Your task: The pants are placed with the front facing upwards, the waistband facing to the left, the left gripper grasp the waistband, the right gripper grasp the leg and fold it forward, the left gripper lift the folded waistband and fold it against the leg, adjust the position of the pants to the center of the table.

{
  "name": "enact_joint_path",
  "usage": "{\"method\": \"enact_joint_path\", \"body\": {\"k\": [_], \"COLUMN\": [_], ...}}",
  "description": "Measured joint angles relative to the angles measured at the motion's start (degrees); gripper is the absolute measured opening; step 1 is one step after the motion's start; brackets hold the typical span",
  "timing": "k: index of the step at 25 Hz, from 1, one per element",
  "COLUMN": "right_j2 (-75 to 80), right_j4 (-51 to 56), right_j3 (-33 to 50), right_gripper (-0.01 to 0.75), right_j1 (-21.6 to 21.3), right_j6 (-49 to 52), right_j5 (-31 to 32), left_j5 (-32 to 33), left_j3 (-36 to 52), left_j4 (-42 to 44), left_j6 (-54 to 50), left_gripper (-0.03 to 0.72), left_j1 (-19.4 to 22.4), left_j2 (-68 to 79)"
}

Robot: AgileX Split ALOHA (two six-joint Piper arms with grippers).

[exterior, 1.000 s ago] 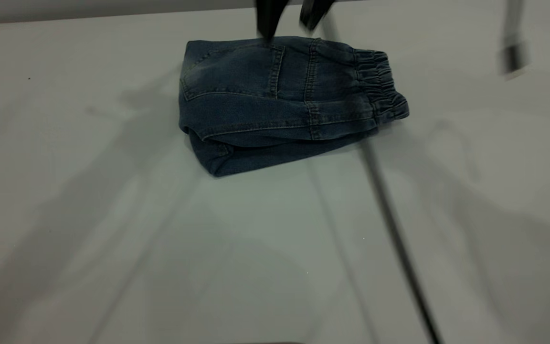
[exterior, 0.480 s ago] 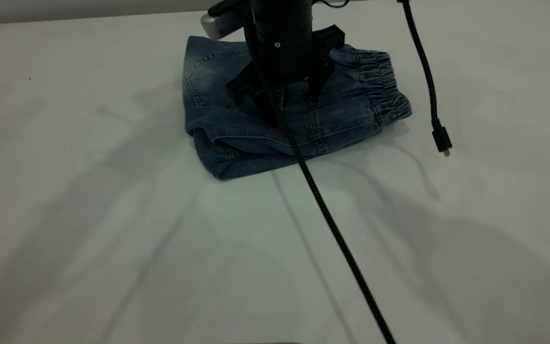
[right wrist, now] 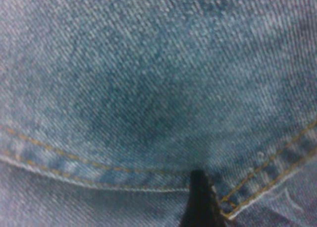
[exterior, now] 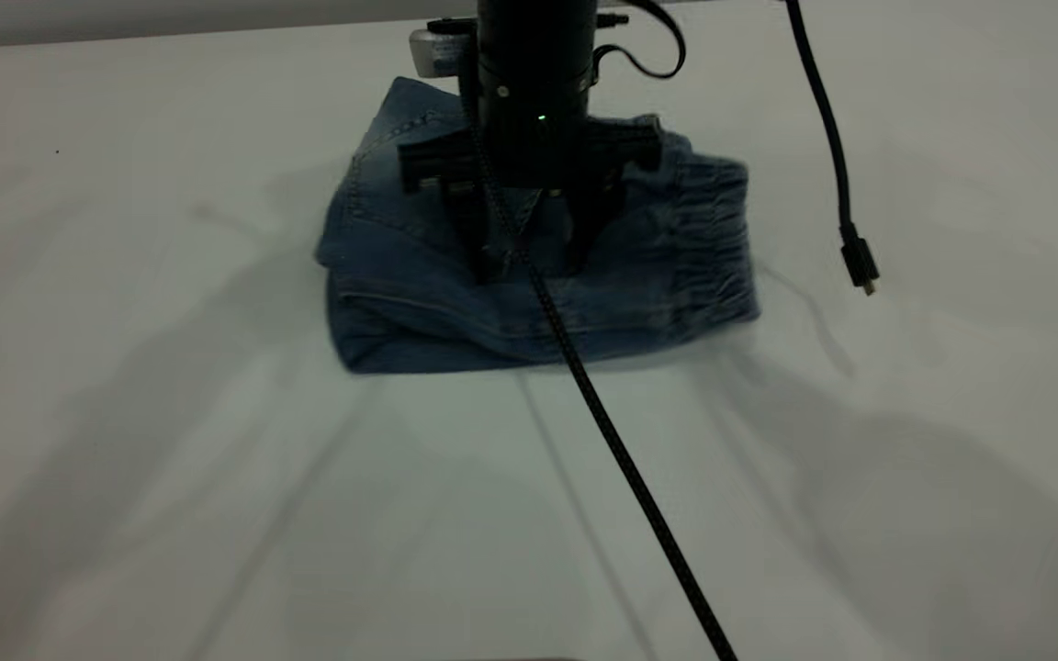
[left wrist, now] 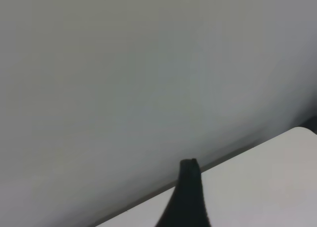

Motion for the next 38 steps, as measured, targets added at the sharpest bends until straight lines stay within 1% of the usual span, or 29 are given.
{"method": "enact_joint_path", "body": {"k": [2,4,7,9,11,18,21,23,26,29,32,35,38], "right_j2": [0.1,0.8,1.7,1.2,-0.8,-15.1,-22.6,-27.3,-34.6,-42.2,-49.6,-57.1,-64.6], "right_j4": [0.4,-1.0,-6.6,-10.1,-10.9,-10.2,-10.2,-10.2,-10.2,-10.2,-11.2,-11.4,-11.4], "right_j3": [-0.7,-3.2,-9.5,-13.7,-16.8,-18.3,-18.3,-18.1,-16.5,-11.4,-3.4,6.3,17.5], "right_gripper": [0.442,0.442,0.442,0.442,0.442,0.403,0.385,0.379,0.374,0.374,0.374,0.374,0.374], "right_j1": [0.0,0.1,0.2,0.2,0.1,0.1,0.1,0.1,0.1,0.1,0.1,0.1,0.1], "right_j6": [0.5,0.8,0.1,-2.0,-4.8,-17.3,-19.9,-20.6,-21.3,-21.4,-21.5,-21.6,-22.1], "right_j5": [0.4,3.0,7.5,7.9,8.3,9.5,9.9,10.1,10.4,10.5,10.6,10.7,10.7], "left_j5": [0.0,0.1,0.2,0.3,0.7,2.8,4.8,6.8,10.7,15.4,23.8,34.9,44.8], "left_j3": [0.0,0.0,0.0,0.0,0.0,0.0,0.4,2.2,6.0,9.5,11.0,11.1,11.2], "left_j4": [-0.1,-0.1,-0.1,0.1,0.7,10.7,16.6,20.9,28.8,39.5,55.1,70.4,82.2], "left_j6": [0.0,0.0,0.1,0.1,0.2,0.0,-2.0,-4.7,-12.0,-22.9,-38.9,-56.7,-69.1], "left_gripper": [0.582,0.582,0.582,0.582,0.582,0.582,0.582,0.582,0.582,0.582,0.582,0.582,0.575], "left_j1": [0.0,0.0,0.0,0.0,0.0,0.0,0.0,0.0,0.0,0.0,0.0,0.0,0.0], "left_j2": [0.0,0.0,0.0,-0.4,-1.5,-10.6,-15.0,-17.8,-21.9,-25.6,-29.2,-31.9,-33.3]}}
